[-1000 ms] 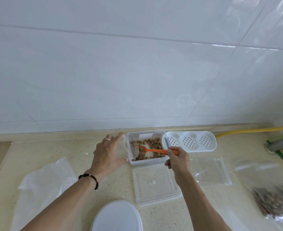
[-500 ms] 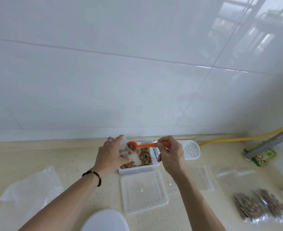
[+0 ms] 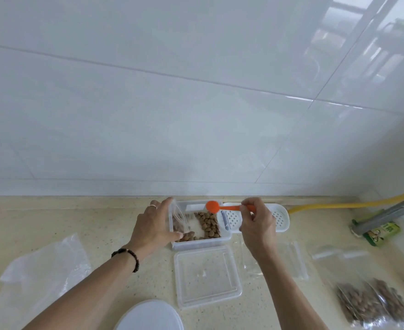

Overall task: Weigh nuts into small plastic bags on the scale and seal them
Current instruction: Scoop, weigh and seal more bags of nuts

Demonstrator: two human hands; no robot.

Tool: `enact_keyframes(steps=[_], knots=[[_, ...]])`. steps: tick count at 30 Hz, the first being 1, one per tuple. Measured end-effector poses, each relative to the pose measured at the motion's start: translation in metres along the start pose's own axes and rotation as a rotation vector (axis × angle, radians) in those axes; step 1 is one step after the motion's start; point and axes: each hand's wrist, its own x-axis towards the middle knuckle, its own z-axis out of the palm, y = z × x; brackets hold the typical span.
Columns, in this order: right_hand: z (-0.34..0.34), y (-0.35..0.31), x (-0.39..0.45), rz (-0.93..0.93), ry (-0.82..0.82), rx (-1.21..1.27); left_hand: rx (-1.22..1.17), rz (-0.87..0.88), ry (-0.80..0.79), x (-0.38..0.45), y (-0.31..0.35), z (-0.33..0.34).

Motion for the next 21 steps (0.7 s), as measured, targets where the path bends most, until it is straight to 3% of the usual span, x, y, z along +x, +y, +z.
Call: enact_keyframes(steps=[5, 9, 14, 16, 21], knots=[[0.023, 0.028, -0.005, -0.299, -0.032, -0.351, 0.048, 0.047, -0.061, -0.006, -0.002, -0.001], [0.035, 0.038, -0.006, -0.314, -0.083, -0.391, 0.069, 0.062, -0.057, -0.003, -0.003, -0.001], [0.041, 0.038, -0.017, 0.174, -0.312, 0.043, 0.088, 0.078, -0.024, -0.001, -0.008, 0.004], [0.043, 0.035, -0.021, 0.268, -0.41, 0.116, 0.099, 0.087, -0.016, -0.001, -0.011, 0.006], [0.047, 0.03, -0.027, 0.477, -0.356, 0.227, 0.095, 0.08, 0.018, -0.004, -0.012, 0.008]])
